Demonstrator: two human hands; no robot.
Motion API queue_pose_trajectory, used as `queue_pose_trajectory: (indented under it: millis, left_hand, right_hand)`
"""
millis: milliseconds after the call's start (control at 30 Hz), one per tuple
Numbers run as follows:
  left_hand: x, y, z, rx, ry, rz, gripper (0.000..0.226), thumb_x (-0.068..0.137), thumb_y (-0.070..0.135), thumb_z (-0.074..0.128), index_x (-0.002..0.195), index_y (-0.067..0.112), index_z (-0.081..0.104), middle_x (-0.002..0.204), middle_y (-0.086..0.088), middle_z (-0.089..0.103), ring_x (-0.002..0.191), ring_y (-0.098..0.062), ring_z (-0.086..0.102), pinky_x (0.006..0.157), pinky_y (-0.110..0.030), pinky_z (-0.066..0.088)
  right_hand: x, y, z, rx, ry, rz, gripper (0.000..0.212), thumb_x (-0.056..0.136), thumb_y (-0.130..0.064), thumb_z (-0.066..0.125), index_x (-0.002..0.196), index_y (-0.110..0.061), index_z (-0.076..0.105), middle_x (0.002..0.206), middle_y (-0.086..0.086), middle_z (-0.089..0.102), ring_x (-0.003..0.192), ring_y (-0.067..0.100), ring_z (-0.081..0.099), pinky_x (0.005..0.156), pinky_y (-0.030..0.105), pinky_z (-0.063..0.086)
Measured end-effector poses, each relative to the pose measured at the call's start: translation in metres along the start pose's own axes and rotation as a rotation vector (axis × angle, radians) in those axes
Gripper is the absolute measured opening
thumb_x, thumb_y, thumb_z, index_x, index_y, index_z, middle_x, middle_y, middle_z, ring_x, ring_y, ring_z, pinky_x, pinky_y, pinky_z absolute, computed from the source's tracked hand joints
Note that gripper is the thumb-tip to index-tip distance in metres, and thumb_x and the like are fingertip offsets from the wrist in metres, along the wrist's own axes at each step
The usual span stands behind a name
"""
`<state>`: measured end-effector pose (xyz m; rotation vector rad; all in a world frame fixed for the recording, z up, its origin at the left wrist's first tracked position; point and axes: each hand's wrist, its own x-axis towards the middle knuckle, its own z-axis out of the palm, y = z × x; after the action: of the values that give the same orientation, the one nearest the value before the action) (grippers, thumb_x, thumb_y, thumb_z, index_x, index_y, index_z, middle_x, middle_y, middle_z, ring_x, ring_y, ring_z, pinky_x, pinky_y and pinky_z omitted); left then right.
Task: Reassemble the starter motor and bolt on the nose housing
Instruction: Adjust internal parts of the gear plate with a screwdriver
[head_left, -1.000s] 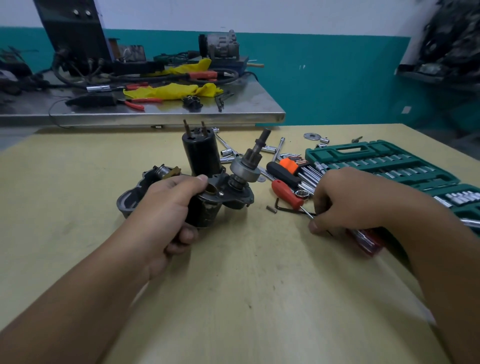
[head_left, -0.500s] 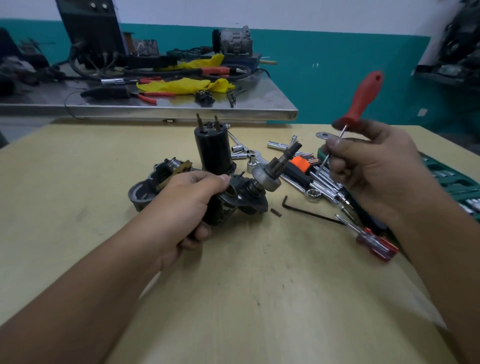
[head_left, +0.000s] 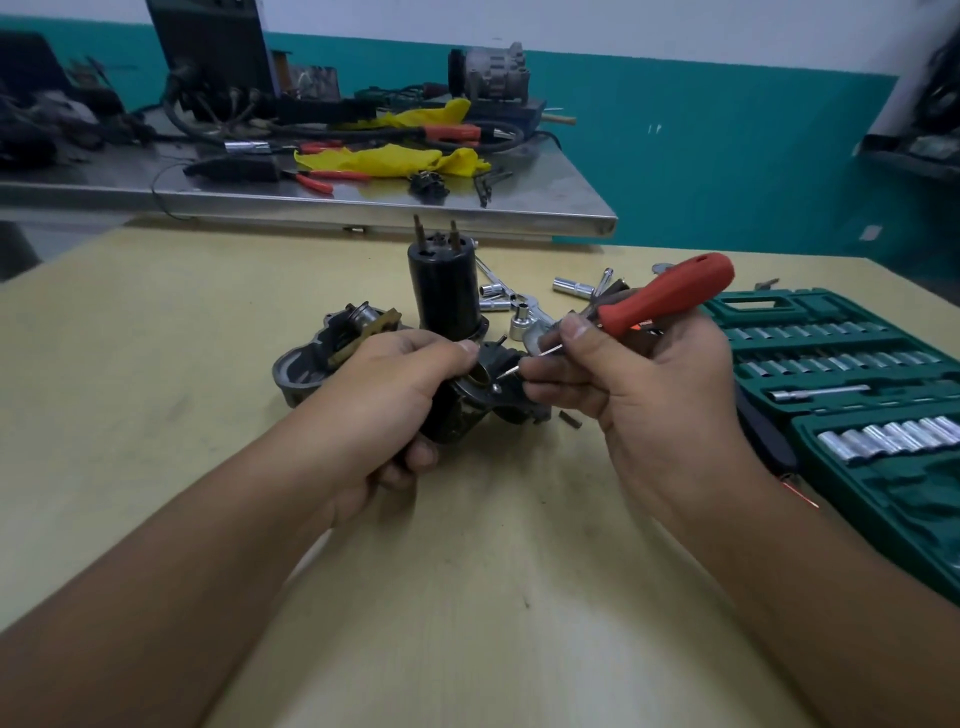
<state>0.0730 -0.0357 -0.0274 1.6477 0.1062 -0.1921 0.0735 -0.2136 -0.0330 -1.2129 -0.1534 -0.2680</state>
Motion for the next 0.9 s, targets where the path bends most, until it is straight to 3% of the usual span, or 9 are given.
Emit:
queue_pose_trajectory:
  millis: [300, 400, 900]
  left_hand:
    - [0.0014, -0.0016, -0.0005, 0.003, -0.005, 0.012, 0.02, 0.1, 0.041, 0.061, 0.097, 0.025, 0.072, 0.063, -0.001, 0.062, 0.031, -0.011, 0.038, 0.036, -0.012, 0.026]
    - [0.0012, -0.0018, -0.001, 0.001, -0.01, 0.011, 0.019, 0.1, 0.041, 0.061, 0.099, 0.026, 0.072, 0.064, -0.001, 0.063, 0.031, -0.011, 0.038, 0.036, -0.012, 0.026]
    - [-0.0004, -0.0003, -0.0009, 0.008, -0.025, 0.005, 0.019, 0.101, 0.041, 0.06, 0.103, 0.025, 0.071, 0.07, -0.003, 0.064, 0.033, -0.012, 0.038, 0.037, -0.012, 0.026]
  right_hand:
    - [0.0006, 0.0033, -0.0018, -0.021, -0.052, 0.02, 0.022, 0.092, 0.002, 0.068, 0.105, 0.001, 0.051, 0.081, 0.019, 0.074, 0.059, 0.03, 0.074, 0.053, 0.033, 0.059]
    - [0.001, 0.0037, -0.0023, -0.029, -0.04, -0.015, 0.032, 0.091, 0.001, 0.07, 0.115, 0.008, 0.049, 0.081, 0.021, 0.074, 0.055, 0.029, 0.072, 0.05, 0.033, 0.058]
    - [0.0031, 0.0043, -0.0083, -0.061, -0.031, -0.045, 0.031, 0.09, 0.001, 0.073, 0.109, -0.007, 0.049, 0.078, 0.017, 0.074, 0.049, 0.027, 0.068, 0.045, 0.032, 0.054]
